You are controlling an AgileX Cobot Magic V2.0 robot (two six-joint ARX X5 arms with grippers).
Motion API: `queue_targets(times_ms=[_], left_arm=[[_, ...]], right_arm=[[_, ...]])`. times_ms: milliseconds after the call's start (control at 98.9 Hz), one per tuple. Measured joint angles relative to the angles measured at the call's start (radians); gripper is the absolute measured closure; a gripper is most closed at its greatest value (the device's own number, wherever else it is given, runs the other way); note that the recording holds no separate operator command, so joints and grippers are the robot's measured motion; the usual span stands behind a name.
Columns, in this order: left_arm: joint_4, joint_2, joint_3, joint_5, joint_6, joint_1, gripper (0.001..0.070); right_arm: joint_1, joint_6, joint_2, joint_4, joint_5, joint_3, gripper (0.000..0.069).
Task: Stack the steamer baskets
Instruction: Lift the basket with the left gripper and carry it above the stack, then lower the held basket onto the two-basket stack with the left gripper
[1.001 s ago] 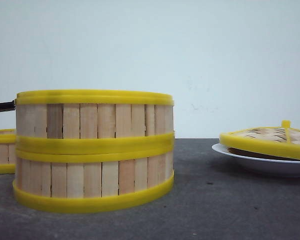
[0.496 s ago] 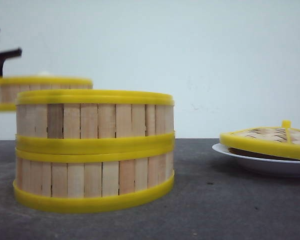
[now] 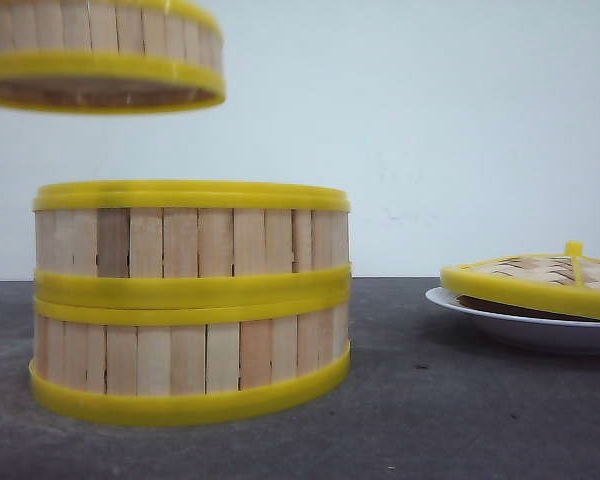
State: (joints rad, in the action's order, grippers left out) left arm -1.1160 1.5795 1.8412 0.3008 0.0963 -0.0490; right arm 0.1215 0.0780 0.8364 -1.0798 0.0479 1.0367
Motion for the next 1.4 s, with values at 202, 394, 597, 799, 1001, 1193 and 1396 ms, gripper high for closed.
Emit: queue_targets(times_ms=[202, 394, 597, 799, 1001, 1193, 1396], left_arm=[[0.005, -0.146, -0.083, 0.002, 0.016, 0.058, 0.0686], [0.042, -0.260, -0.261, 0.003, 0.015, 0.127, 0.0686], [0.097, -0.300, -0.401, 0.002, 0.009, 0.201, 0.0686], [0.221, -0.299, -0.500, 0.000, -0.021, 0.262, 0.0686], [0.265, -0.293, -0.524, -0.010, -0.043, 0.272, 0.0686], [0.285, -0.272, -0.524, -0.010, -0.061, 0.272, 0.0686], [0.291, -0.229, -0.524, -0.011, -0.063, 0.274, 0.0686]], right_arm=[[0.000, -0.005, 0.000, 0.000, 0.000, 0.000, 0.0253], [0.000, -0.013, 0.000, 0.016, 0.000, 0.000, 0.0253], [0.000, -0.019, 0.000, 0.023, 0.001, 0.000, 0.0253], [0.000, -0.019, 0.000, 0.023, 0.003, 0.000, 0.0253], [0.000, -0.019, 0.000, 0.023, 0.003, 0.000, 0.0253], [0.000, -0.019, 0.000, 0.021, 0.003, 0.000, 0.0253], [0.000, -0.019, 0.000, 0.021, 0.003, 0.000, 0.0253]])
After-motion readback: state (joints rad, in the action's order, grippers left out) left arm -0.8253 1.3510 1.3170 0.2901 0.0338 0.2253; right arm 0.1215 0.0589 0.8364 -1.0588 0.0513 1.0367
